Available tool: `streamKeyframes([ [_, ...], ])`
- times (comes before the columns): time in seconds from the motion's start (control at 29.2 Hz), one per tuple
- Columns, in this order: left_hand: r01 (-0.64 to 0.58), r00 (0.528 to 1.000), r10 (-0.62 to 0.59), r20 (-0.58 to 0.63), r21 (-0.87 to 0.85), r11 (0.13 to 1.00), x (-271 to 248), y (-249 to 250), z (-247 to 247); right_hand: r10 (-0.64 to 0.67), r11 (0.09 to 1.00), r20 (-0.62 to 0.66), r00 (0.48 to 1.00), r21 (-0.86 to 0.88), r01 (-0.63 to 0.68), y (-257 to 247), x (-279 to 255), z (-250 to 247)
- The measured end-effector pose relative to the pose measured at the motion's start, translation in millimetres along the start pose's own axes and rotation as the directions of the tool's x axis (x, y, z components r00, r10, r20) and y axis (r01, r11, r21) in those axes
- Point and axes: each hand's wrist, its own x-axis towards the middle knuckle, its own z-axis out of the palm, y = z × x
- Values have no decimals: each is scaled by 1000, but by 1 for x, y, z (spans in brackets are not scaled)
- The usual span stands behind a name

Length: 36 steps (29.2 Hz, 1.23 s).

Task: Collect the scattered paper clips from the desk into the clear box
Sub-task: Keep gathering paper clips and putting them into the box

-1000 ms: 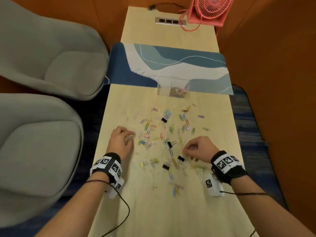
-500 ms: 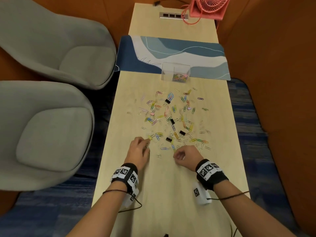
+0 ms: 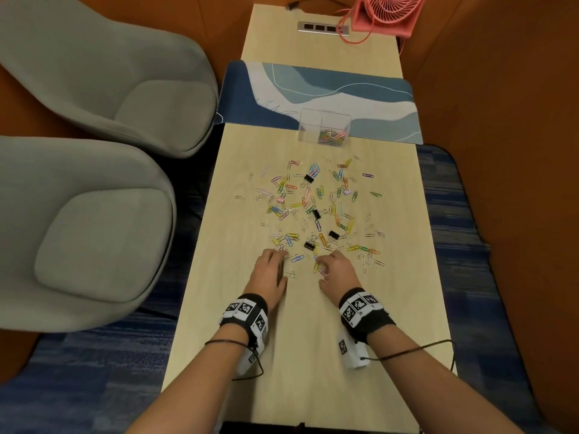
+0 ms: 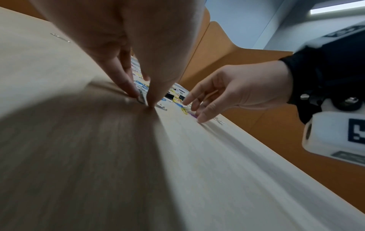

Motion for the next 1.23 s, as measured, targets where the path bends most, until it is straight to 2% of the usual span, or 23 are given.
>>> streamKeyframes([
  [0.14,-55,998,53,27,70,996,10,4,2,26,999,-15,1000,-36,-27,2,-4,2],
  [0.27,-132,991,122,62,193,972,19,6,3,-44,998,-22,999,-53,42,-3,-4,6],
  [0.41,-154,988,150,36,215,964,21,6,0,-111,979,13,994,-171,112,-17,-1,12],
  [0.51,-131,991,124,48,222,966,21,2,-1,-156,947,52,986,-276,164,-27,4,19],
  [0.65,-87,996,79,46,209,974,22,-1,-5,-167,919,47,985,-354,173,-40,9,24],
  [0.79,-3,1000,2,6,200,980,19,-4,-14,-248,836,90,964,-483,260,-50,12,23],
  [0.92,49,997,-61,44,223,973,19,-4,-22,-214,842,131,968,-478,251,-57,15,20],
  [1.06,71,992,-90,83,208,975,24,0,-33,-241,761,219,945,-562,324,-64,21,11],
  [1.23,191,976,-194,97,32,981,31,-7,-42,-208,720,283,936,-603,342,-74,33,0],
])
